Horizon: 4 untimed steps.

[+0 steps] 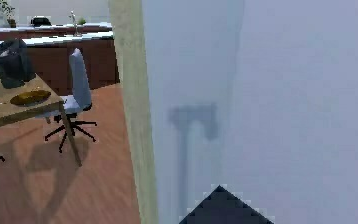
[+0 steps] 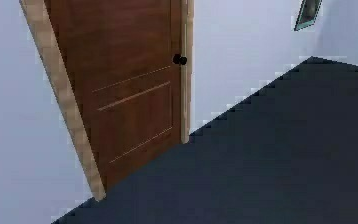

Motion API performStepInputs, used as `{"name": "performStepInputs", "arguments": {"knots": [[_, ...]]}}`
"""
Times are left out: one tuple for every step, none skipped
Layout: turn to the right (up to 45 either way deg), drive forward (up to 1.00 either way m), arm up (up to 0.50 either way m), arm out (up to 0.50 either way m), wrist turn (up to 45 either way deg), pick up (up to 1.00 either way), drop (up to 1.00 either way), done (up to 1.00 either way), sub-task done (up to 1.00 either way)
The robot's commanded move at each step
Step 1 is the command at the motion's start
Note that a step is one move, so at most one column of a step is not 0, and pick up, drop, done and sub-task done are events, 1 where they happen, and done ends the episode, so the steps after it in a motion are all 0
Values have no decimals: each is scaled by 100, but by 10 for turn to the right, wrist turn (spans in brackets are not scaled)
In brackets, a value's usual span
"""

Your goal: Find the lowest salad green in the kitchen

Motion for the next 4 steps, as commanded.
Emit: {"name": "performStepInputs", "arguments": {"knots": [[-390, 0, 0, 0, 0, 0, 0, 0, 0], [0, 90, 0, 0, 0, 0, 0, 0, 0], [330, 0, 0, 0, 0, 0, 0, 0, 0], [0, 75, 0, 0, 0, 0, 0, 0, 0]]}}
